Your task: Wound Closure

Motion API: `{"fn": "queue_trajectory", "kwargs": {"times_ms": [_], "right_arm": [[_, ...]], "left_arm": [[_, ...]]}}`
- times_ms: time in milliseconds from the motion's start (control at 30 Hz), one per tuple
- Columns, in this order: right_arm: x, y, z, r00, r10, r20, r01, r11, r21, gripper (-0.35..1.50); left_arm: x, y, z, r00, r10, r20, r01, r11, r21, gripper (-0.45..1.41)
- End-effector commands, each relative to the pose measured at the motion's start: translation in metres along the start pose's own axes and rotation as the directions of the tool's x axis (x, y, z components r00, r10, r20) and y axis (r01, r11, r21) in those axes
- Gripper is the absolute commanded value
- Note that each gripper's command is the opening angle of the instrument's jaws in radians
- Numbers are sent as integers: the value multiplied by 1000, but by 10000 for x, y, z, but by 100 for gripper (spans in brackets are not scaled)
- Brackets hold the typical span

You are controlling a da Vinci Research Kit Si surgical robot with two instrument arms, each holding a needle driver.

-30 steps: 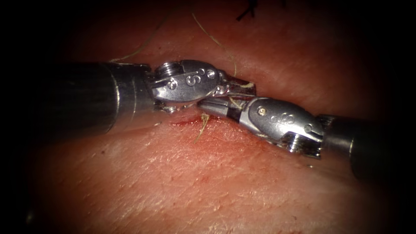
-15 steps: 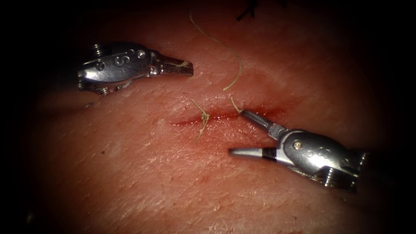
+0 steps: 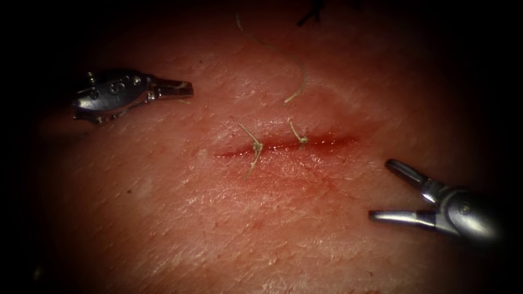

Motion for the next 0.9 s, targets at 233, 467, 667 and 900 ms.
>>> {"fn": "queue_trajectory", "kwargs": {"times_ms": [233,467,667,900], "right_arm": [[-8,0,-4,1000,-2,2,2,1000,-2,148],[-9,-3,-7,1000,-3,1,3,1000,0,148],[-13,-7,-4,1000,-8,0,8,1000,-4,148],[-16,-9,-2,1000,-12,7,12,1000,-3,148]], "left_arm": [[-33,8,-1,999,-41,18,41,999,16,24],[-50,-1,-34,996,-88,18,88,996,4,126],[-55,-13,-78,991,-133,22,133,991,15,130],[-62,-16,-107,986,-162,31,160,986,48,113]]}}
